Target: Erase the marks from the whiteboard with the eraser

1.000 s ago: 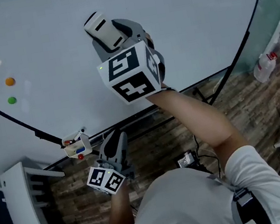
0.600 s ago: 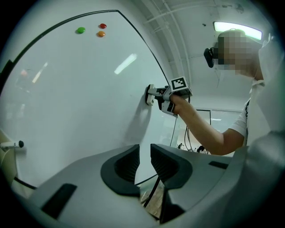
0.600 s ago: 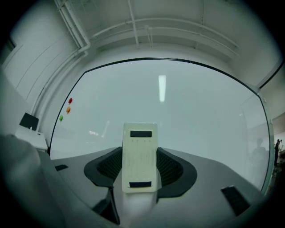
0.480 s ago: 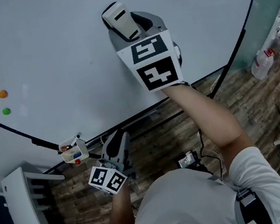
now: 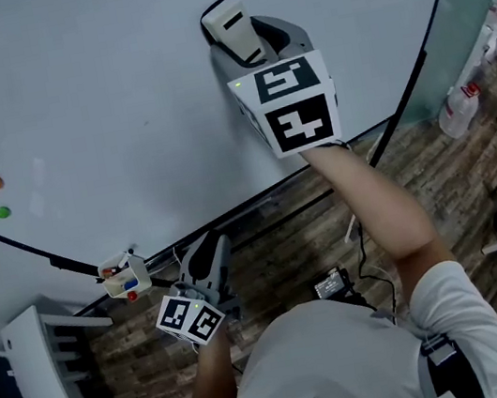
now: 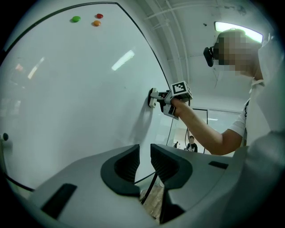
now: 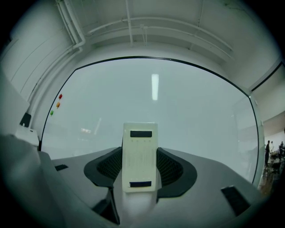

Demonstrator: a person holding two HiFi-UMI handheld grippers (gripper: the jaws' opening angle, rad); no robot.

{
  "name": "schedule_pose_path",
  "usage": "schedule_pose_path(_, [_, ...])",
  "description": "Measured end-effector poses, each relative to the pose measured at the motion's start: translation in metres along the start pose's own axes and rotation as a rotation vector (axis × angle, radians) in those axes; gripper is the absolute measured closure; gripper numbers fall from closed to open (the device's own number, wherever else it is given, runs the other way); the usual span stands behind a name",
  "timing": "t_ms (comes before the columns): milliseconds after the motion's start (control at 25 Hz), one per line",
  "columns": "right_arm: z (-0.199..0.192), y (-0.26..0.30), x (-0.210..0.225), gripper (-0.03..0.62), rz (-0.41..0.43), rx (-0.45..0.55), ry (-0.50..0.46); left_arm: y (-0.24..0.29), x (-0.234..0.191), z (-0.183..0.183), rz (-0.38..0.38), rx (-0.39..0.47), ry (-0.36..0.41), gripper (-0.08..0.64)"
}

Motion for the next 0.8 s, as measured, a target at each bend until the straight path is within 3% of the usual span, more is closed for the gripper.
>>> schedule_pose_path(800, [-0.041, -0.025, 0.108, 0.339, -0.131, -0.069, -0.026, 0.035, 0.024, -0.018, -0.044, -0.035, -0.007, 0.479])
Point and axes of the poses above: the fingertips, and each gripper's own axes: y forward along the fingers, x to its right, z out of its top, the point moved 6 cm from there along -y, backward along the fingers, and after that the axes turned 10 degrees about x, right-handed, at the moved point
